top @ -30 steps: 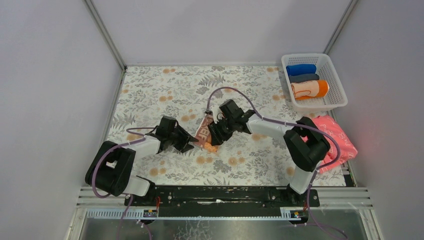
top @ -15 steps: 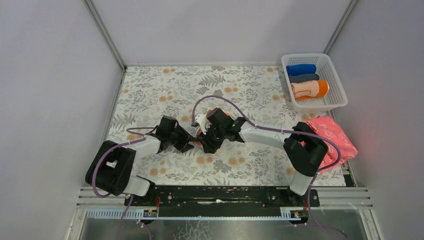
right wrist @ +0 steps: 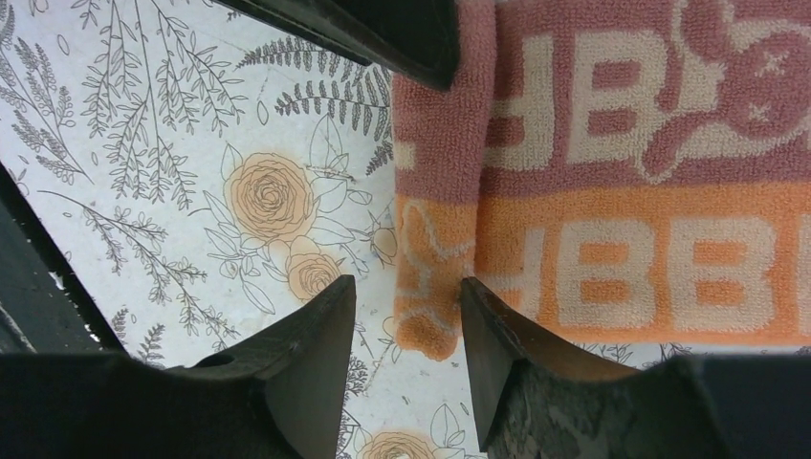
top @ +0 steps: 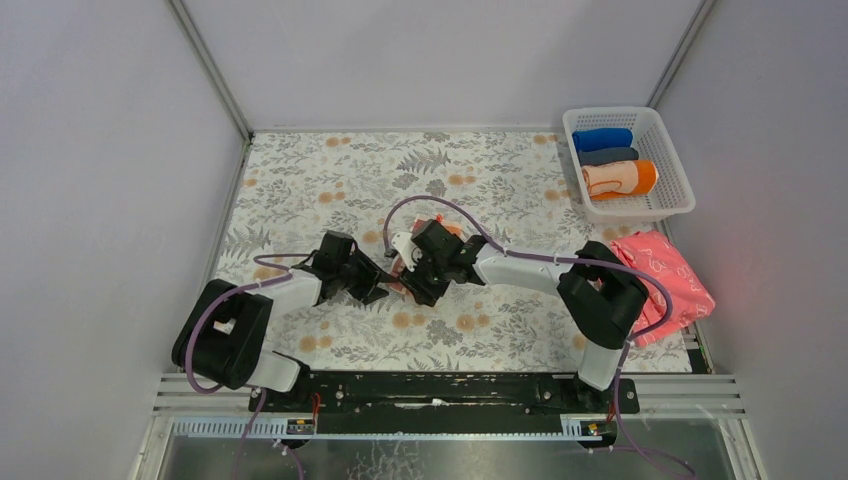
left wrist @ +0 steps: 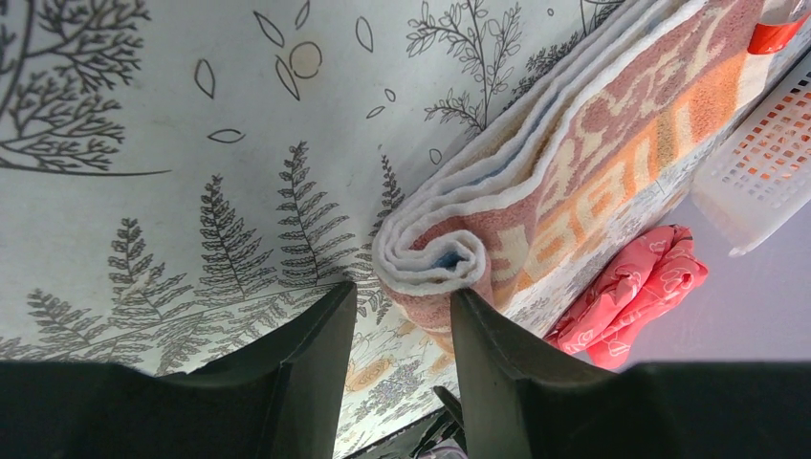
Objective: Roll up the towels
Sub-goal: Roll the towel at the center of the board.
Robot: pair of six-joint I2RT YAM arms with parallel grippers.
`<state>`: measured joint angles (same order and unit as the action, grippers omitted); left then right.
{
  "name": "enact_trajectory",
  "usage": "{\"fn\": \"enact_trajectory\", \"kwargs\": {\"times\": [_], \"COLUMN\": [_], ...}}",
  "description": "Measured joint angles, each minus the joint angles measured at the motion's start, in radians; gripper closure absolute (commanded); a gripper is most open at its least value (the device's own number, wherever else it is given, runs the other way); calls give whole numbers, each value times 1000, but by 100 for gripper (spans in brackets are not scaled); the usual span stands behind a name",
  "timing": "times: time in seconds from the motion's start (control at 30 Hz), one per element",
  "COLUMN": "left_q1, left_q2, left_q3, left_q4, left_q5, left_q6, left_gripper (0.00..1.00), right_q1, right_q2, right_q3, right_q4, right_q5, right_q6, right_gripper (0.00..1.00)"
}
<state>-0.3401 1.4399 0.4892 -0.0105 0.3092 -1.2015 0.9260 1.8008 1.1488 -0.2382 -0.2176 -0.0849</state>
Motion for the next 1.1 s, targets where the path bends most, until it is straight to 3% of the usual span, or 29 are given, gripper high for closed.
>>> {"fn": "enact_trajectory", "kwargs": {"times": [0.3, 0.57, 0.63, 0.73, 0.9, 1.03, 1.1], "left_q1": [-1, -1, -1, -1, -1, -1, -4], "left_q2": [11, 14, 14, 13, 10, -6, -28], "left_q3": [9, 11, 11, 11, 8, 8, 8], "left_q4": [0, 0, 0, 0, 1, -1, -19], "left_q5": [2, 5, 5, 4, 1, -3, -22], "left_q6": [0, 0, 0, 0, 0, 0, 7], "left_gripper": [58, 58, 58, 58, 58, 48, 42], "right_q1": [26, 98, 117, 149, 177, 161, 129], "right_q2": [53, 70, 76, 96, 117, 116, 114], "right_q3": [0, 0, 8, 31, 52, 58, 61], "right_q4": [-1, 12, 9, 11, 3, -2, 7], "right_q5": [47, 196, 233, 304, 370, 315, 212], "right_q6": [-39, -85, -94, -108, -124, -124, -112], "right_gripper": [51, 55, 61, 79, 99, 100, 100]}}
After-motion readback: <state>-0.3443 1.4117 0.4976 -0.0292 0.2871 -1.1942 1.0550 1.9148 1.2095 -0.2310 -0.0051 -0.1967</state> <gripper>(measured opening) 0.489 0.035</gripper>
